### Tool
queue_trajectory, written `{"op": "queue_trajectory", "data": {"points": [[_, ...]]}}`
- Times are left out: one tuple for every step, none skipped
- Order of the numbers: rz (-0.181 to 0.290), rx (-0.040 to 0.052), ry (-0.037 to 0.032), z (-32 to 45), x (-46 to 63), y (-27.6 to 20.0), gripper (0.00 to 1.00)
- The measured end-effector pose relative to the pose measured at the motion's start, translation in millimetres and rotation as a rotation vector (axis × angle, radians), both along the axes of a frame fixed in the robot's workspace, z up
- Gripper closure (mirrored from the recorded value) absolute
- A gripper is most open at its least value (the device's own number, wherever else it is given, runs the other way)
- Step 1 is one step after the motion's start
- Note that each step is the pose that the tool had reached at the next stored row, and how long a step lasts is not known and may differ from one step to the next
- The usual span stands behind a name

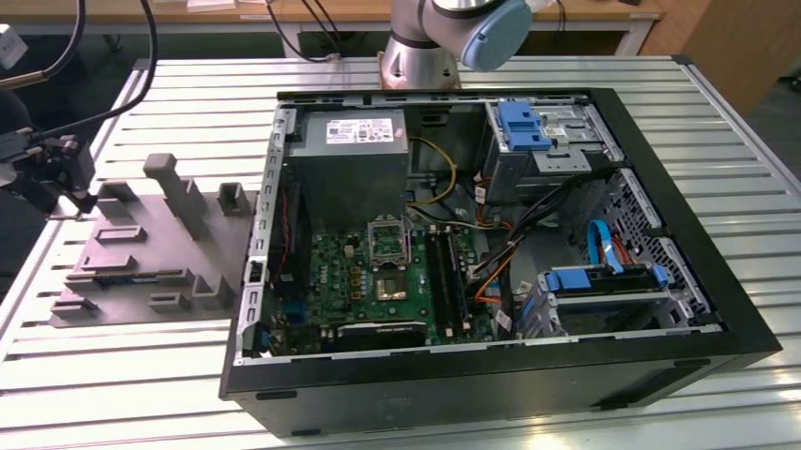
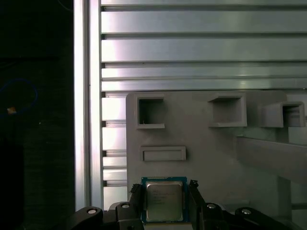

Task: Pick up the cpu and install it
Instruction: 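Pick up the cpu and move it towards the insertion slot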

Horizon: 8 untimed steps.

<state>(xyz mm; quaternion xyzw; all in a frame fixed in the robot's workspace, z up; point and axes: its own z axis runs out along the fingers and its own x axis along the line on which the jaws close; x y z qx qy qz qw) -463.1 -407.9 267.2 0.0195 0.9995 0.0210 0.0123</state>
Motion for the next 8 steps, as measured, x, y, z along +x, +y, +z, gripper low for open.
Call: {"op": "queue_trajectory", "data": {"points": [[0.000,0.0000,0.0000,0.5,0.0,0.0,0.53],[0.000,0.0000,0.0000,0.6,0.0,0.0,0.53],[0.000,0.0000,0.0000,0.7,0.0,0.0,0.53],[0.000,0.0000,0.0000,1.0,0.0,0.0,0.53],[0.000,0.0000,0.0000,1.2,0.0,0.0,0.53],[0.000,0.0000,0.0000,1.4,0.0,0.0,0.53],[0.000,0.0000,0.0000,1.6,0.0,0.0,0.53],[0.000,0.0000,0.0000,1.8,0.0,0.0,0.53]]}}
